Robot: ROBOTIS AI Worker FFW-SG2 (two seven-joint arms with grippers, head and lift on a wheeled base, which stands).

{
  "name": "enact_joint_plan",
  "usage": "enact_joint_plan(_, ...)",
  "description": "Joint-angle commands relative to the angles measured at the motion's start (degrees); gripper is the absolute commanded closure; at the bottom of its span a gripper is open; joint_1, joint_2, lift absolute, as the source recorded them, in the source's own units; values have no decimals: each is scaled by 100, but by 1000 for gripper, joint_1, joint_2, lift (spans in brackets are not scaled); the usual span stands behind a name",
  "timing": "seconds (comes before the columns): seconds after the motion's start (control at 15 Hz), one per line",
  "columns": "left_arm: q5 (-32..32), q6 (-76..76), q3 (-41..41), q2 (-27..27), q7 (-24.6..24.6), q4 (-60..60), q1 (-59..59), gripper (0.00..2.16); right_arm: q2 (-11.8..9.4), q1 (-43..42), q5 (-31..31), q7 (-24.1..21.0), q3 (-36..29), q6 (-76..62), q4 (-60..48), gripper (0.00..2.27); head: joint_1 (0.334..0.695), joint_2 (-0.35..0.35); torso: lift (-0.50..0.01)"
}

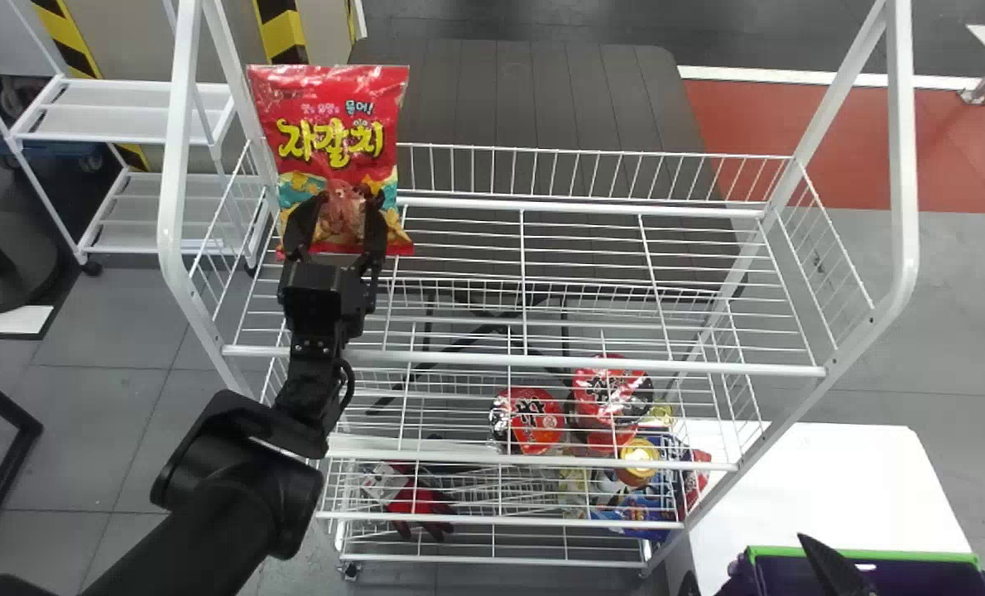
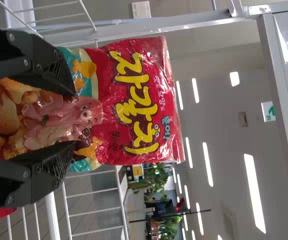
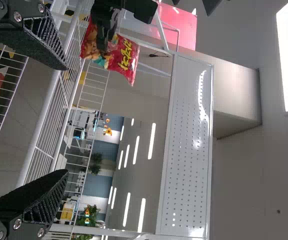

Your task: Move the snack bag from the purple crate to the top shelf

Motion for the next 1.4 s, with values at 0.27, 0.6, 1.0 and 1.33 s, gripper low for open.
enact_joint_plan(0.27, 97, -35, 16, 27, -13, 0, 0, 100, 0, -49, 18, -2, 0, 25, 26, 73, 695, -32, 0)
enact_joint_plan(0.6, 114, 299, 147, 150, -145, -1362, 888, 93, 8, -93, -35, -2, 0, 183, 26, 76, 695, -29, 0)
enact_joint_plan(1.0, -97, 3217, 1009, 554, -690, -6249, 3314, 93, 44, 4, -17, -20, 18, 675, -589, 63, 695, -31, 0)
enact_joint_plan(1.33, -185, 3129, 1387, 791, -593, -8156, 4993, 93, 237, 953, -220, -37, 18, 3382, -3454, 80, 695, 5, 0)
